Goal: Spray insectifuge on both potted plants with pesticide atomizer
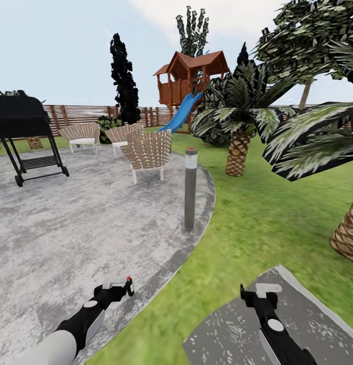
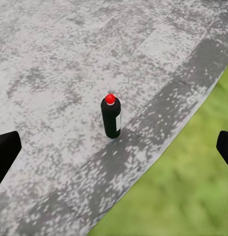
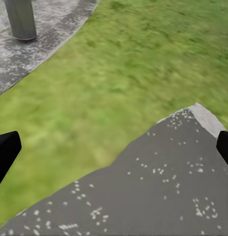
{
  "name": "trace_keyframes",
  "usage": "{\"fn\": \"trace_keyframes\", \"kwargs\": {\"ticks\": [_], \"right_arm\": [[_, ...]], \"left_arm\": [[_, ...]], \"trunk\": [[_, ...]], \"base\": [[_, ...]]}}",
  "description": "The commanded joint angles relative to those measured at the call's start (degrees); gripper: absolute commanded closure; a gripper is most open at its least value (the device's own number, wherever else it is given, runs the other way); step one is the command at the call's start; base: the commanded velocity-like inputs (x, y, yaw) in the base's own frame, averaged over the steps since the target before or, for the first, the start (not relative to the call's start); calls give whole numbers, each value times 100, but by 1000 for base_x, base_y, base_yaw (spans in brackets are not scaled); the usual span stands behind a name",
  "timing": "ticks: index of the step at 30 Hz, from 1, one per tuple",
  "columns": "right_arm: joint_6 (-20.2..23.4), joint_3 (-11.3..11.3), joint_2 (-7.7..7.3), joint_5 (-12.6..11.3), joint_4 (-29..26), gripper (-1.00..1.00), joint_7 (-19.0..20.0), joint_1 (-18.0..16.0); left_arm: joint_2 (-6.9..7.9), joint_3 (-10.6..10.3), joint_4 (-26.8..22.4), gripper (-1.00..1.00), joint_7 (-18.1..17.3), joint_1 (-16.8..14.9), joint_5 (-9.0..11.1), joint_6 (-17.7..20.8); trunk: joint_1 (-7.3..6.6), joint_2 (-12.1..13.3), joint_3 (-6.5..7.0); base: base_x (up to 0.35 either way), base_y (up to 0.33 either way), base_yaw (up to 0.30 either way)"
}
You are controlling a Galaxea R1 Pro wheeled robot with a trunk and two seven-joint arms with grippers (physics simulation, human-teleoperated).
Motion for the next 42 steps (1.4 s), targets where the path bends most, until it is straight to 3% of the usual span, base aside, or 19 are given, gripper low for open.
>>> {"fn": "trace_keyframes", "kwargs": {"ticks": [1,14,24,35,42], "right_arm": [[-17,3,1,5,3,-100,-16,-2],[-17,0,1,5,3,-100,-15,0],[-19,1,4,5,3,-100,-16,-1],[-22,-4,2,5,3,-100,-16,-1],[-16,-4,4,0,3,-100,-13,-2]], "left_arm": [[-1,0,7,-100,-8,-5,5,-19],[9,7,1,-100,-7,-5,13,-26],[24,7,-29,-100,-11,-5,14,-28],[24,-25,-45,-100,-15,3,5,-33],[38,-16,-37,-100,-15,3,5,-34]], "trunk": [[0,-2,-5],[0,-2,-5],[0,-2,-5],[0,-2,-9],[154,-283,-190]], "base": [[148,-255,181],[191,-229,30],[313,-17,140],[21,0,15],[0,0,0]]}}
